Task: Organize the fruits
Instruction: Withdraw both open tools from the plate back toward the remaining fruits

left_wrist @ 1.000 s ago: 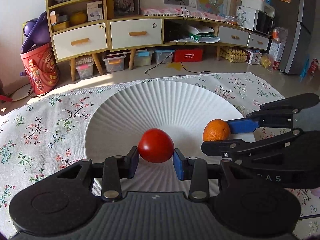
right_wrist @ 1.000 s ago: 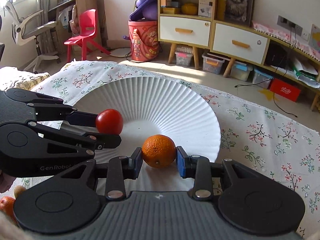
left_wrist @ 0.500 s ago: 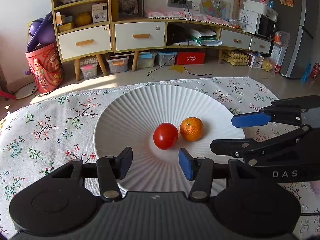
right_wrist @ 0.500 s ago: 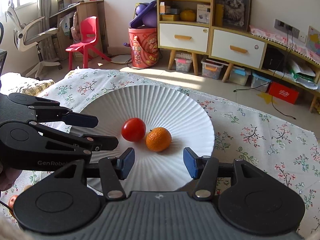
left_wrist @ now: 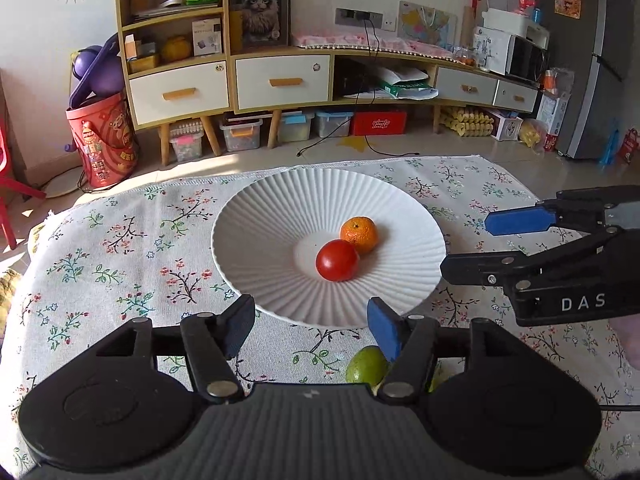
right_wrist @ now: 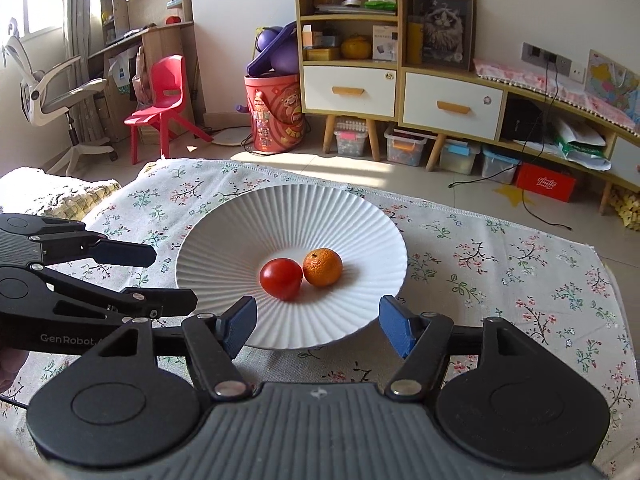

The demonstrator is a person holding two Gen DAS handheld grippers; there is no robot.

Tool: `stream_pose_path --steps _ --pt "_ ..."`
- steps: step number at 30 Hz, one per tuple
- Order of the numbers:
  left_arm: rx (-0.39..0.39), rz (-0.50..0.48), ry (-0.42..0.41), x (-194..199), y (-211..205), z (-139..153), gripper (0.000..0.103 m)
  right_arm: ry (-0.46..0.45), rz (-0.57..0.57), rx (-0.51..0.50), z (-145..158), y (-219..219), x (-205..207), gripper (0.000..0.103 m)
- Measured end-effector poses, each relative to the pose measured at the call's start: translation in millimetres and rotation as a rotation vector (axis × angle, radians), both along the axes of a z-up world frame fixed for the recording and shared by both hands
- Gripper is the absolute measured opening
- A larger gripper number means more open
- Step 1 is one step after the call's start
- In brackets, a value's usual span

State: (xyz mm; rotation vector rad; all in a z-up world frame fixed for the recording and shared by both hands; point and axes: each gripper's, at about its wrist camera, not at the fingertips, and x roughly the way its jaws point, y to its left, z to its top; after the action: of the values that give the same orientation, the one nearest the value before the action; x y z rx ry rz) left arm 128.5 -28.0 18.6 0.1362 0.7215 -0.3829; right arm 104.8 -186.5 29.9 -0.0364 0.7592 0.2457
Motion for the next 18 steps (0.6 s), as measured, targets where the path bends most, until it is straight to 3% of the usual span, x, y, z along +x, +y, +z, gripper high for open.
stream_pose_path --steps 18 --pt "-0.015 0.011 0.019 -53.0 28.8 -10.0 0.071 -0.005 0.024 0.007 -4.6 5.5 -38.1 0.075"
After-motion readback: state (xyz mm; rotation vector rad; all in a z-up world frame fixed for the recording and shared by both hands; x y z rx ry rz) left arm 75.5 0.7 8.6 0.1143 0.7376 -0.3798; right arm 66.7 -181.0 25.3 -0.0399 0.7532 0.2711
